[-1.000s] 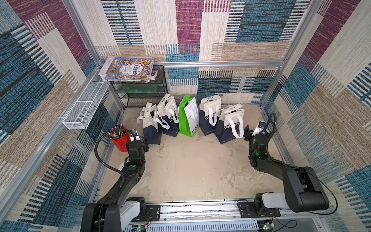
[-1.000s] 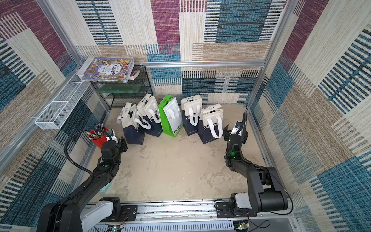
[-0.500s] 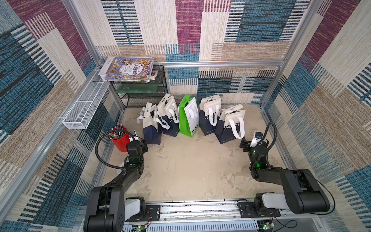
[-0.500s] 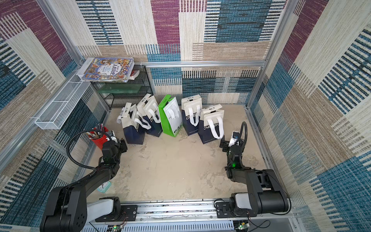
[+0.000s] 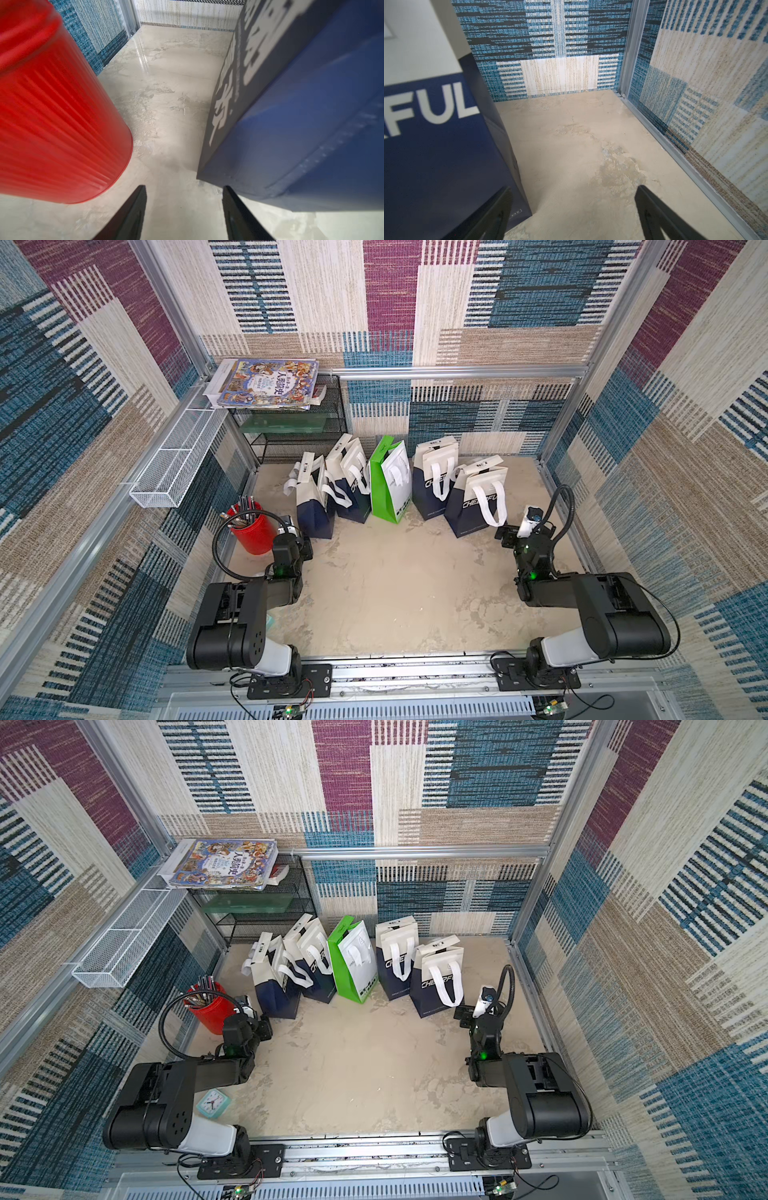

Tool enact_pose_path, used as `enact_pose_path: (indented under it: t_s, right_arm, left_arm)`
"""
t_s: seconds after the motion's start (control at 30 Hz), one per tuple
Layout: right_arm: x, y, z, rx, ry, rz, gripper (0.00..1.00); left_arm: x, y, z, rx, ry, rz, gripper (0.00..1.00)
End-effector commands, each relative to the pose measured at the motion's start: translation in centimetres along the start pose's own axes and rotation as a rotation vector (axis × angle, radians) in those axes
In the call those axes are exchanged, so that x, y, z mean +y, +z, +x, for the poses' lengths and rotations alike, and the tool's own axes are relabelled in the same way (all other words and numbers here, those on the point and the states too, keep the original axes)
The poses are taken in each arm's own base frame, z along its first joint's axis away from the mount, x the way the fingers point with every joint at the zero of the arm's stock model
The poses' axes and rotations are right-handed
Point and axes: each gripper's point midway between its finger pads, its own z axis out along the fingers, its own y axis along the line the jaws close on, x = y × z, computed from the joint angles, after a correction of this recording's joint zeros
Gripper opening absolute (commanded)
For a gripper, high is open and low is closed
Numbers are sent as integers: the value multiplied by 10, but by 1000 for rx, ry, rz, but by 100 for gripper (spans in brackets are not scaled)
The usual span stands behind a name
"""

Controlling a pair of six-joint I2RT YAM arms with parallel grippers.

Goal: Open the takeout bag
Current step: Reset both arms

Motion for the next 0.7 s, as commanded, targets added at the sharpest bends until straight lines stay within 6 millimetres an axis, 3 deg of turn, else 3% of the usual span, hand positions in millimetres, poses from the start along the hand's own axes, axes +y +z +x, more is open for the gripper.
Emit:
enact_pose_path:
  t_s: [0.0,0.13,0.3,0.37,0.67]
  right_arm:
    - [3,1,-7,-26,20,-15,95]
    - [3,3,-6,-16,23,-31,96]
    - [5,4,-6,-10,24,-48,95]
    - [5,4,-6,-9,24,-47,95]
    - [7,4,-6,-11,18,-62,95]
  left_arm:
    - [-11,3,-11,-19,22,63,62]
    - [-19,6,-11,-3,42,103,65]
    - [-22,12,-12,31,54,110,86]
    - [-22,11,-12,29,55,112,99]
    - [-22,12,-11,29,55,111,99]
